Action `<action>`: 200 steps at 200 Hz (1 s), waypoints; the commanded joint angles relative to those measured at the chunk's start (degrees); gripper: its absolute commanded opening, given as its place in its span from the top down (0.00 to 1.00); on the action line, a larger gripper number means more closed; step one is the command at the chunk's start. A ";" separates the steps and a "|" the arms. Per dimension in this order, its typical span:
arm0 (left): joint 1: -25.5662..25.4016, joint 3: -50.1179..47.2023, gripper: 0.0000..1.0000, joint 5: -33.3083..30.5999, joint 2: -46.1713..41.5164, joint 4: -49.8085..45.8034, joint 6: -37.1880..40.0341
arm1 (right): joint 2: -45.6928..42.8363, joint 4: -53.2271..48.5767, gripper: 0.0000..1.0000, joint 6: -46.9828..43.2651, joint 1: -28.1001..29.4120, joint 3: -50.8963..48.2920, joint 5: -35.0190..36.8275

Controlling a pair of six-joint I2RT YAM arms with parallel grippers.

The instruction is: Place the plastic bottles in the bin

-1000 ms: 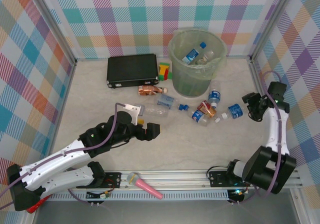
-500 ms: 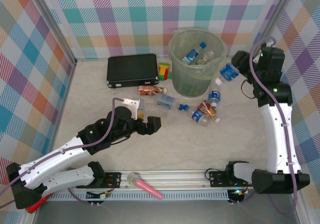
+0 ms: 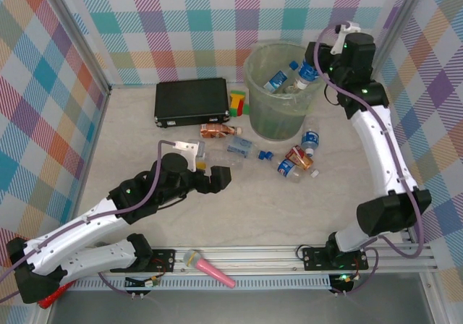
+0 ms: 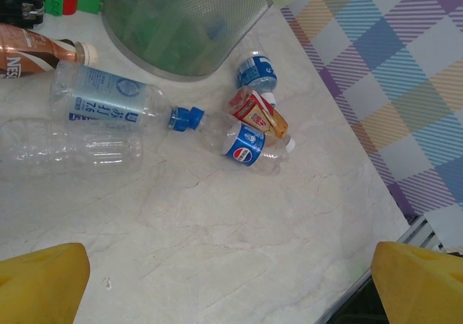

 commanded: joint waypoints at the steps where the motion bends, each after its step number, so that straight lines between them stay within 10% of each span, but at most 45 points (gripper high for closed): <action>1: -0.41 1.89 0.00 -1.16 -1.64 -2.21 -0.50 | 1.21 7.38 0.41 -7.55 0.19 0.08 -1.32; 93: -0.41 0.81 0.00 -1.99 -3.98 -2.75 0.00 | 3.56 5.96 0.35 -12.72 0.19 -2.80 -2.93; 131: -0.41 0.58 0.00 -1.52 -3.90 -2.34 0.07 | 2.82 4.03 0.00 -13.30 0.21 -3.32 -3.23; 200: -0.41 0.21 0.00 -1.52 -3.29 -1.93 -0.44 | -1.36 0.00 0.01 -7.62 0.36 -1.80 -4.32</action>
